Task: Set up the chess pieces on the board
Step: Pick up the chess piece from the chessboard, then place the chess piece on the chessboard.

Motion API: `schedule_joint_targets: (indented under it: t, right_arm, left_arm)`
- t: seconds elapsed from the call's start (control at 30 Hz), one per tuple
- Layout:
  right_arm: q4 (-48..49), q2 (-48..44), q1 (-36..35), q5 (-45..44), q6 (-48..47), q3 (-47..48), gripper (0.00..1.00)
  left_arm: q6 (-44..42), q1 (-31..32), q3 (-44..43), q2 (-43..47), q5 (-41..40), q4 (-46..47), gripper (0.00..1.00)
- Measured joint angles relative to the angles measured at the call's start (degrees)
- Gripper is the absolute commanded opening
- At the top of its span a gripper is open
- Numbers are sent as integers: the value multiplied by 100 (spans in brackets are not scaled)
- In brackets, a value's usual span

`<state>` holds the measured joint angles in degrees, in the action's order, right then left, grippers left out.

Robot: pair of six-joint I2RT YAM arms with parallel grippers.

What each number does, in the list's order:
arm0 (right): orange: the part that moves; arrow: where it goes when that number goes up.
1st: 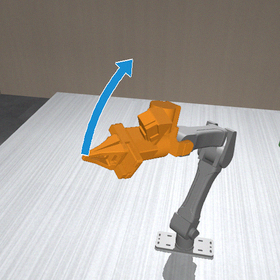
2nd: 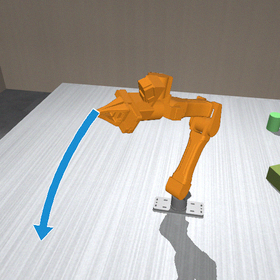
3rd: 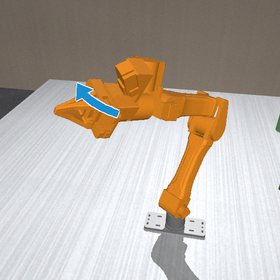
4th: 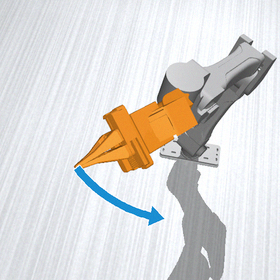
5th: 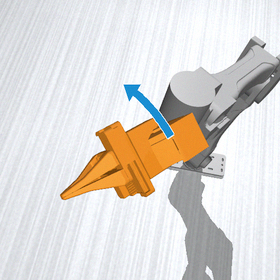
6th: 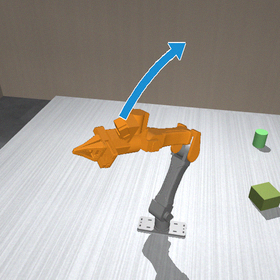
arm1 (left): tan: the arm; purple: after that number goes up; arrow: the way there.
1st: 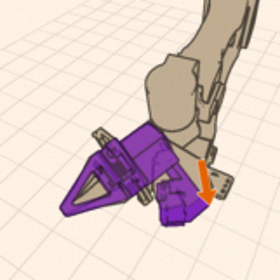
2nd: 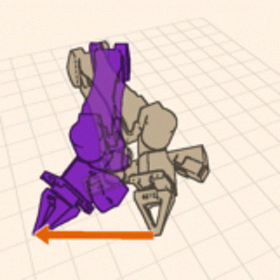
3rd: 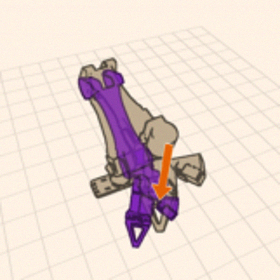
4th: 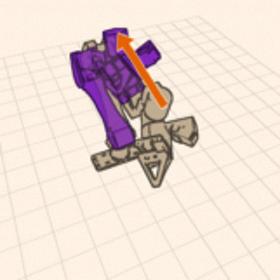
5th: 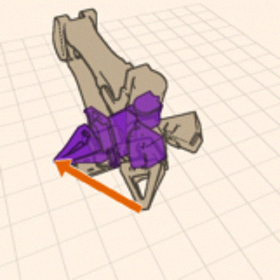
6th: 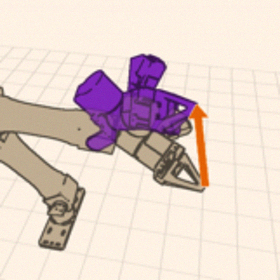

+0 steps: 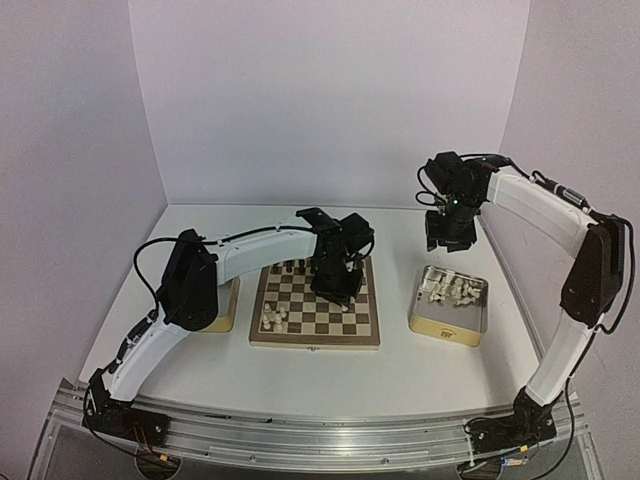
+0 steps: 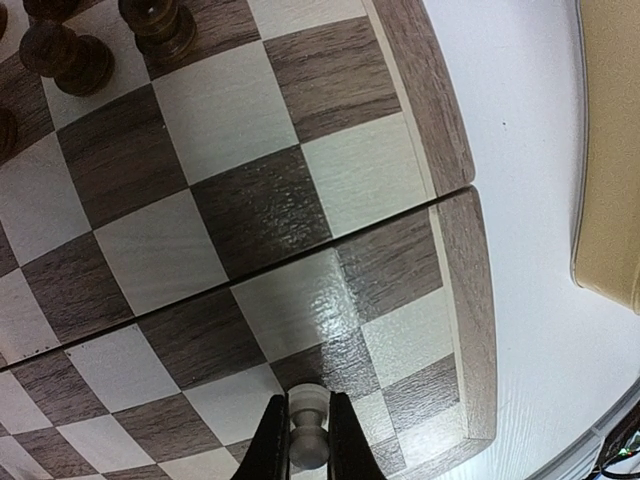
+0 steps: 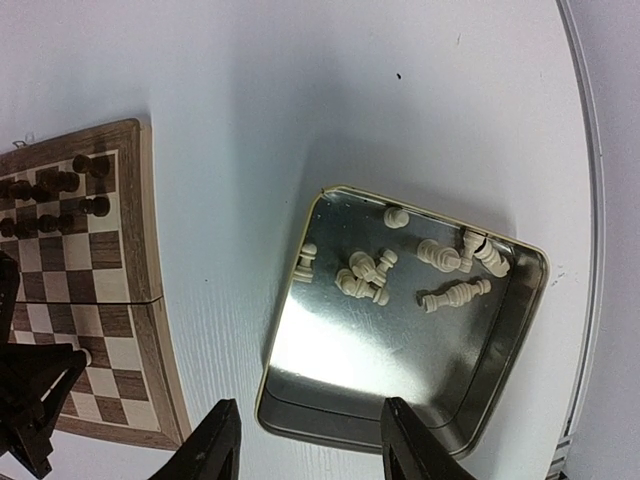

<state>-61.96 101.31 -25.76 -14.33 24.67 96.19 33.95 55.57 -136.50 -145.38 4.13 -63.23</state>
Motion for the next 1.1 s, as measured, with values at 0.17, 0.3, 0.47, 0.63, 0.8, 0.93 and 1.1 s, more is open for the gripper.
schedule_joint_targets:
  t: [0.17,0.3,0.47,0.63,0.8,0.93,1.1]
  right_arm:
    - [1,1,0,43,-2,19,47]
    - [1,6,0,77,-17,27,47]
    - [3,71,0,111,-20,83,46]
    - [5,100,0,146,-20,90,46]
    - [5,102,0,187,-20,96,46]
    - [7,102,0,227,-20,111,46]
    - [17,121,0,248,-25,163,46]
  left_arm:
    - [60,0,228,142,-215,-73,0]
    - [104,0,825,620,-486,-278,0]
    - [188,0,1427,1269,-781,-437,0]
    - [222,-2,2032,1777,-873,-413,0]
    - [291,-5,2673,1930,-879,-280,0]
    - [349,-39,3100,1998,-884,-167,0]
    - [357,-87,3226,2030,-890,-24,0]
